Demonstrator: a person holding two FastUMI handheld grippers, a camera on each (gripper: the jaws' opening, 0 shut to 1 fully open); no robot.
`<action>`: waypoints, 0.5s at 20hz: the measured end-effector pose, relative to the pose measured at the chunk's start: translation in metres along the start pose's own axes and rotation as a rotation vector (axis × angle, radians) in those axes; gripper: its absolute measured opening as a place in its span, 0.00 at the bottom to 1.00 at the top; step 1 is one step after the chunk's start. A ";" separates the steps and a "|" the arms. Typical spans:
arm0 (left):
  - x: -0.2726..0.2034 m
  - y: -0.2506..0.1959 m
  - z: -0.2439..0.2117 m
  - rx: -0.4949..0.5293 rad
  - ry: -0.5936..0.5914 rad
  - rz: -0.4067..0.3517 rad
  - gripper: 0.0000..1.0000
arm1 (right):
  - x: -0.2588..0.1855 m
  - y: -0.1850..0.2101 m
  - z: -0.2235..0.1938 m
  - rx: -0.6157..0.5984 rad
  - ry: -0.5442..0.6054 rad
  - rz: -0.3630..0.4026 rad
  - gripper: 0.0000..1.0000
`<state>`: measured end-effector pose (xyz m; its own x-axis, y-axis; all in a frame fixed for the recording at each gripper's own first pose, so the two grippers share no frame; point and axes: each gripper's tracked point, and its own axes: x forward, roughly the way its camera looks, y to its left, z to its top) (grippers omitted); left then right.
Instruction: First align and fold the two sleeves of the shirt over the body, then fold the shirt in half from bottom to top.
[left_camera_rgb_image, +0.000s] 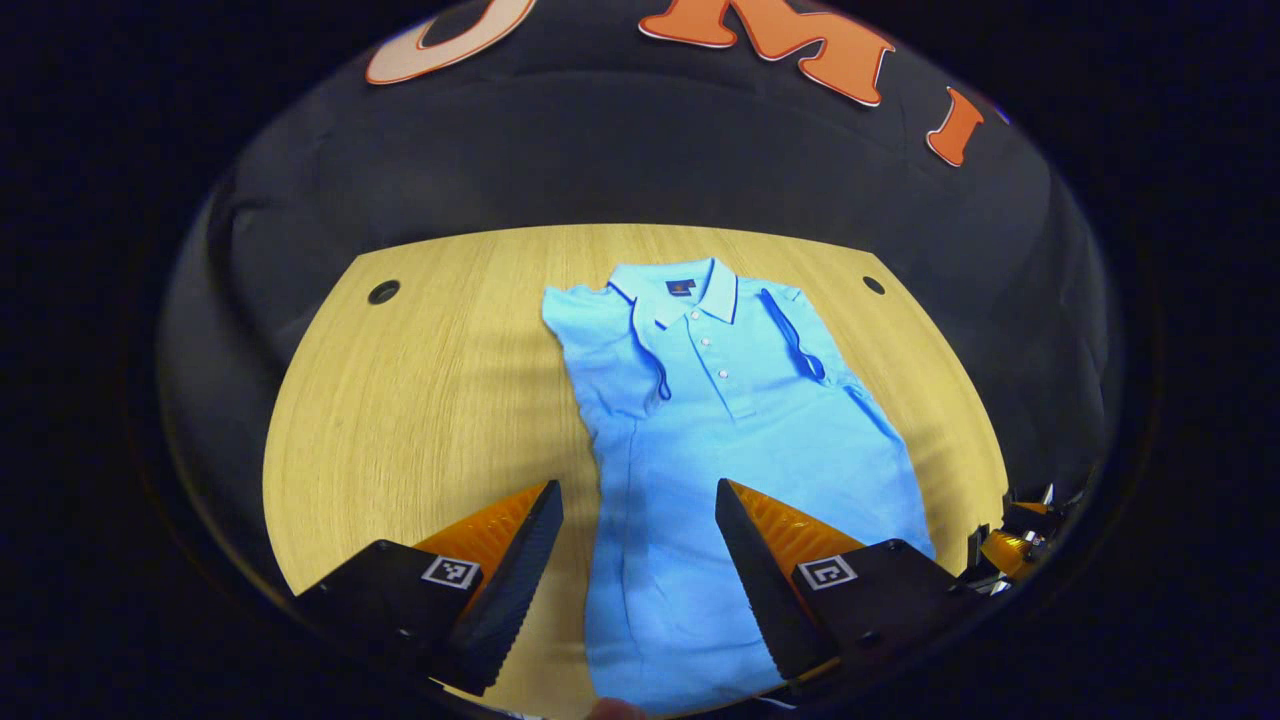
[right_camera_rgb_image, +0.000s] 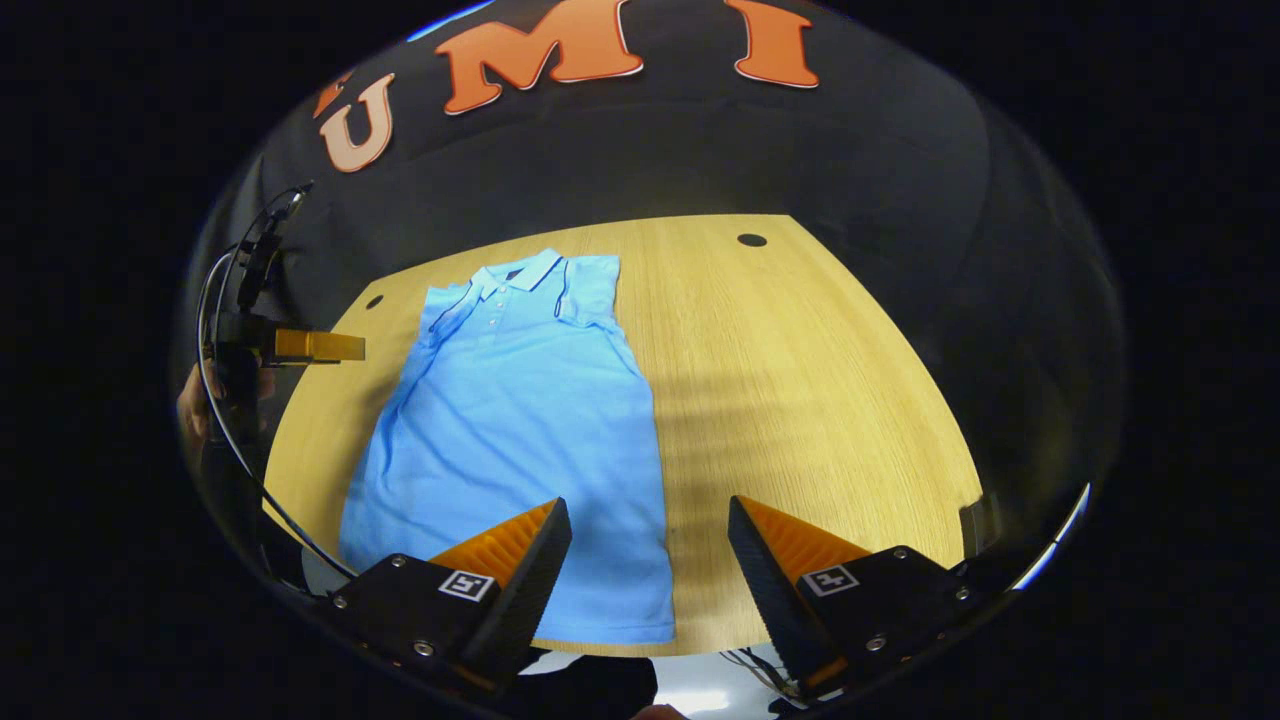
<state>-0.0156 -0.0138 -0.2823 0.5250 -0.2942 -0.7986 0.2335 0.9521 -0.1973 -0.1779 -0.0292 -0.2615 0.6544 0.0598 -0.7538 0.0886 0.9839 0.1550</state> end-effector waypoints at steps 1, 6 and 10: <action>-0.008 0.001 -0.013 -0.009 0.004 0.015 1.00 | 0.002 -0.001 -0.005 -0.014 0.018 0.011 0.96; -0.040 0.001 -0.080 -0.060 0.051 0.075 1.00 | 0.008 0.000 -0.030 -0.071 0.082 0.077 0.98; -0.054 0.008 -0.132 -0.097 0.113 0.134 1.00 | 0.012 0.012 -0.057 -0.085 0.161 0.139 0.98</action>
<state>-0.1503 0.0207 -0.3156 0.4497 -0.1579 -0.8791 0.0843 0.9874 -0.1342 -0.2119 -0.0070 -0.3055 0.5268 0.2156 -0.8222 -0.0620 0.9745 0.2158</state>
